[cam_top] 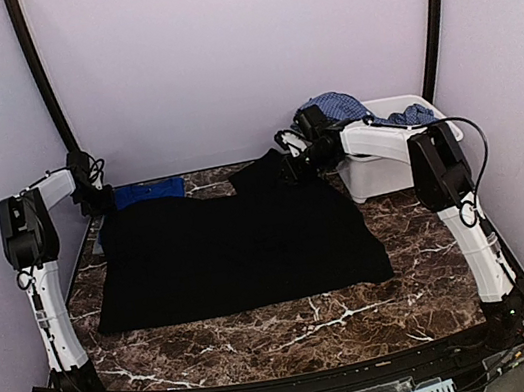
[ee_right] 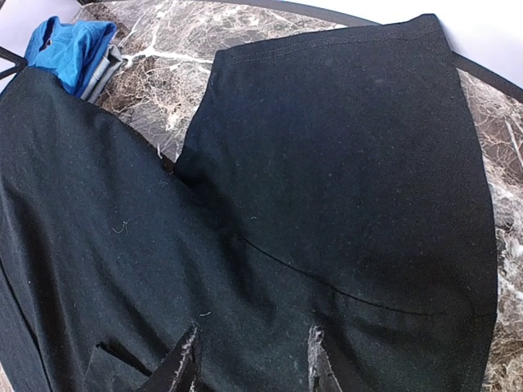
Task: Fold and stack the mixed laundry pile
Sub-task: Move the 1/3-folded T-shirt to the center of the board.
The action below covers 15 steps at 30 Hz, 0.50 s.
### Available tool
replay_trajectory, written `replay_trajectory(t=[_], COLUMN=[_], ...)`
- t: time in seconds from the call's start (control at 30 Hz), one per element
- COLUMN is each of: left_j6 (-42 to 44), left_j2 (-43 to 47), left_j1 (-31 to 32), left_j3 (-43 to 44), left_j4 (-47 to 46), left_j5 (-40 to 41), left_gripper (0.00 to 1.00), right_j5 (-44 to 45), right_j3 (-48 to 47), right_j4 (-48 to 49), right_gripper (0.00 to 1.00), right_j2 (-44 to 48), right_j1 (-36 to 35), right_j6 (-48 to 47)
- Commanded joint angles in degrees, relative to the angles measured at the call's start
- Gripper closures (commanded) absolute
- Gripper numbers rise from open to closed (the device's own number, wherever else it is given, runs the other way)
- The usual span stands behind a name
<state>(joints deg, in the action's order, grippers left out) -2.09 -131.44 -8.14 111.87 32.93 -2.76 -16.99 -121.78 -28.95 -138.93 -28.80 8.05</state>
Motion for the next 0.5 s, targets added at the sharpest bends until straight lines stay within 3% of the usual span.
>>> replay_trajectory(t=[0.0, 0.17, 0.47], left_j6=[1.1, 1.2, -0.2], left_j2=[-0.3, -1.3, 1.7], left_j1=[-0.1, 0.0, 0.0], left_j3=[0.2, 0.4, 1.8], left_j4=[0.2, 0.5, 2.3], left_j5=[-1.1, -0.7, -0.7], left_gripper=[0.7, 0.73, 0.98], right_j5=[-1.0, -1.0, -0.9], right_j3=[0.7, 0.6, 0.1], right_j4=[0.7, 0.7, 0.6], right_gripper=[0.59, 0.59, 0.59], right_j2=[2.7, 2.6, 2.3], right_j1=[0.3, 0.4, 0.7], right_j6=[0.7, 0.7, 0.8])
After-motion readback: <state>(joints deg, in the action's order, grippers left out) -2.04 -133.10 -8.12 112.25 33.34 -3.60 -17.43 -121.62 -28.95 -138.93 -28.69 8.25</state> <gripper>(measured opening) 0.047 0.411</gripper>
